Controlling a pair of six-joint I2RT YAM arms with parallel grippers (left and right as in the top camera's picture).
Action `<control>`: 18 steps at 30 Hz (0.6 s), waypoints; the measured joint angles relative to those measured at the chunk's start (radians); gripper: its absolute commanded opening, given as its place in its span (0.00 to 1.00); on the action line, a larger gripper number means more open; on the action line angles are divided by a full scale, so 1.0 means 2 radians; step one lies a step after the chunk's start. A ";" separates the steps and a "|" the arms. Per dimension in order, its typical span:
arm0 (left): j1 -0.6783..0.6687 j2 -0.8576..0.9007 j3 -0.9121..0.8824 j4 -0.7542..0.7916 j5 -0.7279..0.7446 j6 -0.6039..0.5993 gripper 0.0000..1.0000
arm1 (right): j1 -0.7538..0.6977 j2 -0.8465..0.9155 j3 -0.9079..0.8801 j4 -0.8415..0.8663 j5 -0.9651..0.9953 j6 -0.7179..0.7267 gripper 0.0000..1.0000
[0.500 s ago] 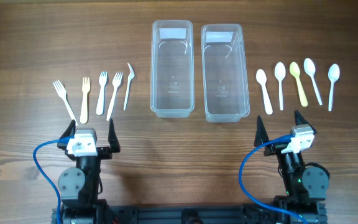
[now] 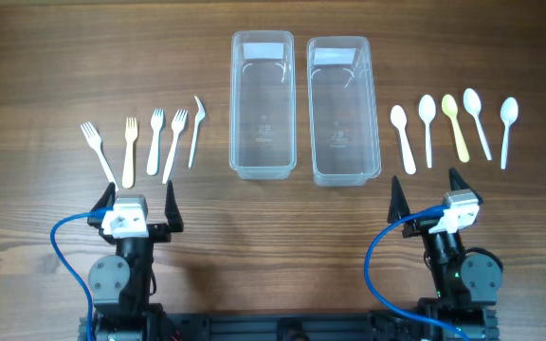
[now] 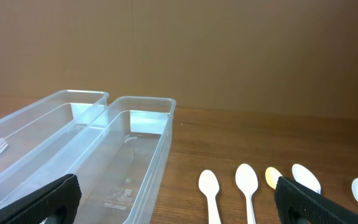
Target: Pack container
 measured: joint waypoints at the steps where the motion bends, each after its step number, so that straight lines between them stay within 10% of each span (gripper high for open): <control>1: 0.000 0.000 0.000 0.000 0.000 0.000 1.00 | 0.000 0.000 0.000 0.000 0.000 0.000 1.00; 18: 0.000 0.000 0.000 0.000 0.000 0.000 1.00 | 0.000 0.000 0.000 0.000 0.000 0.000 1.00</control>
